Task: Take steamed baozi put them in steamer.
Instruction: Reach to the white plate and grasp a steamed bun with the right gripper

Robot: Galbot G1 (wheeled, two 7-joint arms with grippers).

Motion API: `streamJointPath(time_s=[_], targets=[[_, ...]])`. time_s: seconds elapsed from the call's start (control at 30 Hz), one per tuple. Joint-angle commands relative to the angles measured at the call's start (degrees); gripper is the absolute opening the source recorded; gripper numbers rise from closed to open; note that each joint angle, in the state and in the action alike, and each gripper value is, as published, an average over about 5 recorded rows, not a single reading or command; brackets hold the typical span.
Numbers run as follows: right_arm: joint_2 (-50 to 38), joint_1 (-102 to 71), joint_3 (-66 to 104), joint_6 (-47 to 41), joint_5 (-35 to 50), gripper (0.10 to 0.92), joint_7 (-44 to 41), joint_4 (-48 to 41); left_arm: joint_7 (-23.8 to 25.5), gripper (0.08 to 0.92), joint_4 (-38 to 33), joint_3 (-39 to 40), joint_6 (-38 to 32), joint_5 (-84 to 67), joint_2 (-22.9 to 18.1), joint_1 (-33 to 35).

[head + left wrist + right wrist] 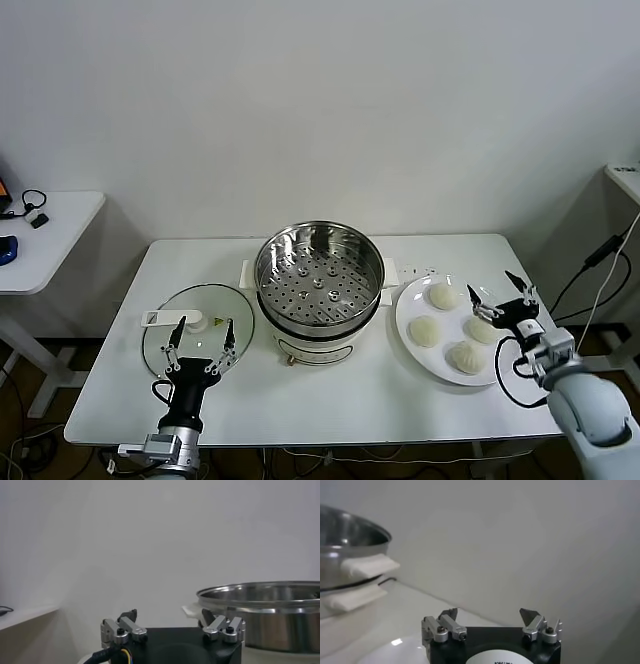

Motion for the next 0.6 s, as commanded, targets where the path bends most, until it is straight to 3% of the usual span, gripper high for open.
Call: streamJointPath(time_s=[0.03,0.33,0.6], targets=[[-16.99,18.09,-15.62,-11.99,-2.44,0.823,-12.7,-4.06,0.14,0.823,0.02,0.39,-0.54,0.31,-2.39,0.11],[-25.04,58.54,-58.51,-11.13,4.47,0.823,-23.45,-12.42,0.33,0.823,0.77,0.93,-1.78,1.02,-1.83,0.05],[-22.56,97.69,-103.38,-2.24,8.18,0.823,-34.92,-20.88,0.51,0.823,1.71,0.89,-2.88,1.45,-1.42,-0.05]])
